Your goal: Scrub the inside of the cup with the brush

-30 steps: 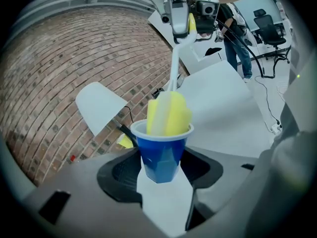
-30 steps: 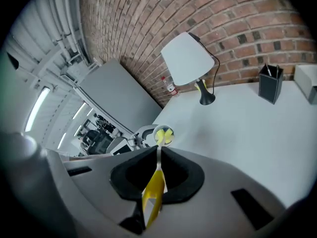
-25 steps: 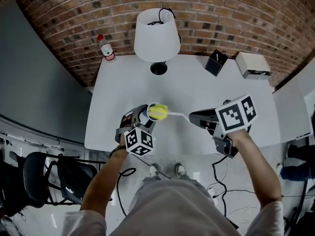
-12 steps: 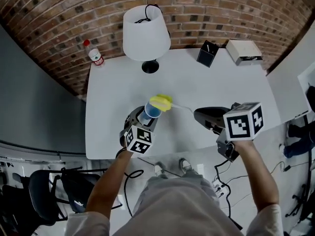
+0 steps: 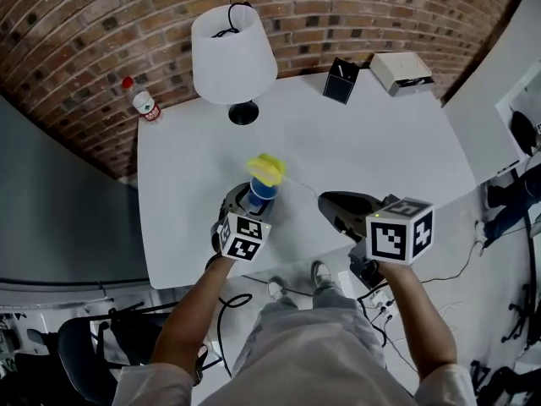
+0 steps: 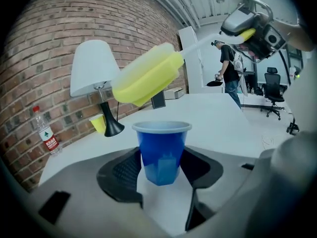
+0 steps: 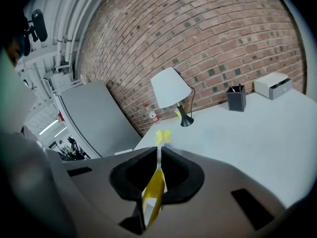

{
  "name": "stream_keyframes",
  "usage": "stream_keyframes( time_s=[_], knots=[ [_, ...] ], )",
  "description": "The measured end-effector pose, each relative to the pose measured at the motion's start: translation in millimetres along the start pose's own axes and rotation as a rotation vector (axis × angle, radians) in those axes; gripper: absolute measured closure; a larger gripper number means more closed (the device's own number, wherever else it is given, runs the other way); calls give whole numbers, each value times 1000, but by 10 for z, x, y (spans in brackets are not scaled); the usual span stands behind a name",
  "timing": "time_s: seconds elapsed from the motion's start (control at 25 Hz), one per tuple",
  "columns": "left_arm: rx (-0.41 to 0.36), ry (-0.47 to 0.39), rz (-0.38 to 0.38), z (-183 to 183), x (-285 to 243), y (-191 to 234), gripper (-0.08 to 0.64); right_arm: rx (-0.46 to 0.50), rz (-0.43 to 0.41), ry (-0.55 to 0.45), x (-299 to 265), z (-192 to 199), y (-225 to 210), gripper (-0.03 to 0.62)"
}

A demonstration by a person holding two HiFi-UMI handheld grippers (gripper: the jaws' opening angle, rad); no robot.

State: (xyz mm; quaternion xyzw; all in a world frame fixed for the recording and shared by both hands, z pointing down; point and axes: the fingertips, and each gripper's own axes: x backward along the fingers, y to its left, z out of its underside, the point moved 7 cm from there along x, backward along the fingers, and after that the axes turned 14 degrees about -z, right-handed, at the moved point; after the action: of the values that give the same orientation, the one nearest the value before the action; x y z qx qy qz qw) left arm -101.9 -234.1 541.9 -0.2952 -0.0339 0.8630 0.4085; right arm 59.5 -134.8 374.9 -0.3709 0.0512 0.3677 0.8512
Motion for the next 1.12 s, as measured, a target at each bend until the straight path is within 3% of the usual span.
stream_keyframes(
  time_s=[0.44,1.12],
  knots=[
    [41,25,51,136,-81,-14,302,-42,23,-114,-105,277,80,566],
    [74,122,56,450,5,39,302,-53,-19,-93,-338,295,57,566]
  ],
)
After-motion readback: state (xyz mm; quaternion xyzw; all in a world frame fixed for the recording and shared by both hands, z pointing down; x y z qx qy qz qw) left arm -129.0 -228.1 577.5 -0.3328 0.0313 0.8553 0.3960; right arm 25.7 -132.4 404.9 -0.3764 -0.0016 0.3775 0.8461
